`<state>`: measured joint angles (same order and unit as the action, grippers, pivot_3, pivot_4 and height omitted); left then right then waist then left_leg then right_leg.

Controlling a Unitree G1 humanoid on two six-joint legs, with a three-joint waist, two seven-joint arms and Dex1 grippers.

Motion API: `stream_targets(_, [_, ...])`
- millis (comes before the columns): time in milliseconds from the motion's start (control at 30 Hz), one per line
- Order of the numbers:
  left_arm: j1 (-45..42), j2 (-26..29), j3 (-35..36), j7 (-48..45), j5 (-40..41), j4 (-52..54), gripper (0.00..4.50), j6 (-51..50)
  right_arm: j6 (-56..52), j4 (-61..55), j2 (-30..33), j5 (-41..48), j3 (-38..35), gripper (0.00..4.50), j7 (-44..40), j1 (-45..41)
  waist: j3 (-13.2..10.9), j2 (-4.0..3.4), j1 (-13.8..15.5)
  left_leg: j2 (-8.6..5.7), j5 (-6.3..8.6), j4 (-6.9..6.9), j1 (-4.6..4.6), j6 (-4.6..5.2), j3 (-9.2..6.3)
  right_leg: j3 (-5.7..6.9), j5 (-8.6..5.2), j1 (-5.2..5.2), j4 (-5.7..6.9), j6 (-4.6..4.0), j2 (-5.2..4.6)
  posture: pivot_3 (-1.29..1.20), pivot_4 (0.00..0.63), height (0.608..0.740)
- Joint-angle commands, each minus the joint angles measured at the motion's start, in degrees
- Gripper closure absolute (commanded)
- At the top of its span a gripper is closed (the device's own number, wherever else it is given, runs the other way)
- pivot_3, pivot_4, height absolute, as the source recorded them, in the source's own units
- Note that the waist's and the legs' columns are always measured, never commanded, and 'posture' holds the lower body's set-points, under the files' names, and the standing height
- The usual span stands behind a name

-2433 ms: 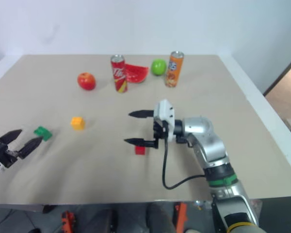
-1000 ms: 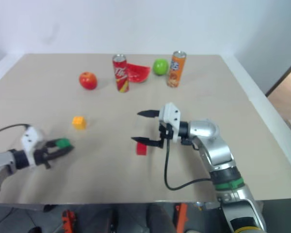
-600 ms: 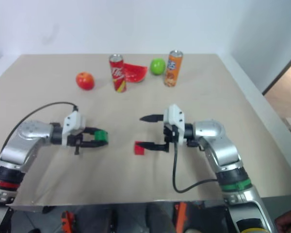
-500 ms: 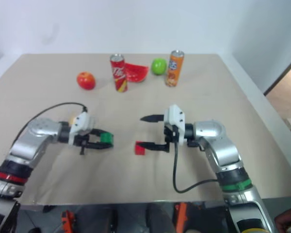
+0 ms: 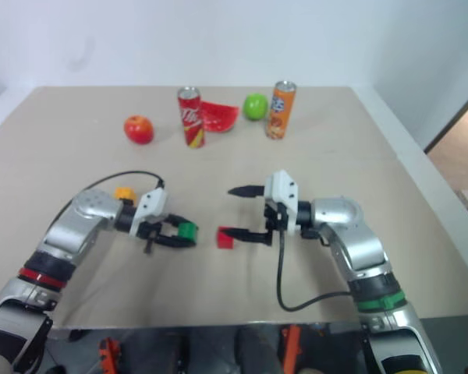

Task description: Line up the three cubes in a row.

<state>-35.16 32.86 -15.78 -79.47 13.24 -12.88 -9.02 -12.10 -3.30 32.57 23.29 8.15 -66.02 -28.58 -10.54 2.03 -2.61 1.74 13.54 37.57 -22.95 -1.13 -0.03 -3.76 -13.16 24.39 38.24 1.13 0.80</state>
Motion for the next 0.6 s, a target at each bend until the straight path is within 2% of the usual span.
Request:
stream_targets(33, [-1.37,-0.07,0.30,-0.28,-0.88,-0.48,3.15,1.60,0.57,-2.65,0.35,0.51,-1.84,0.00,0.38,-0.07,0.00,0.00,-0.02,0.00,0.00,0.00,0.00,0.00,0.00,-0.01,0.00,0.00,0.00,0.00,0.00,0.00,0.150,0.740])
stream_targets(600, [-2.35,-1.81,-0.68,-2.28,-3.79,-5.17,3.15,4.98,0.60,-4.01,0.59,0.06,-1.59,0.00,0.93,1.35,0.00,0.00,0.01,-0.02,0.00,0.03,0.00,0.00,-0.01,0.01,0.02,-0.01,0.01,-0.01,0.00,0.00,0.150,0.740])
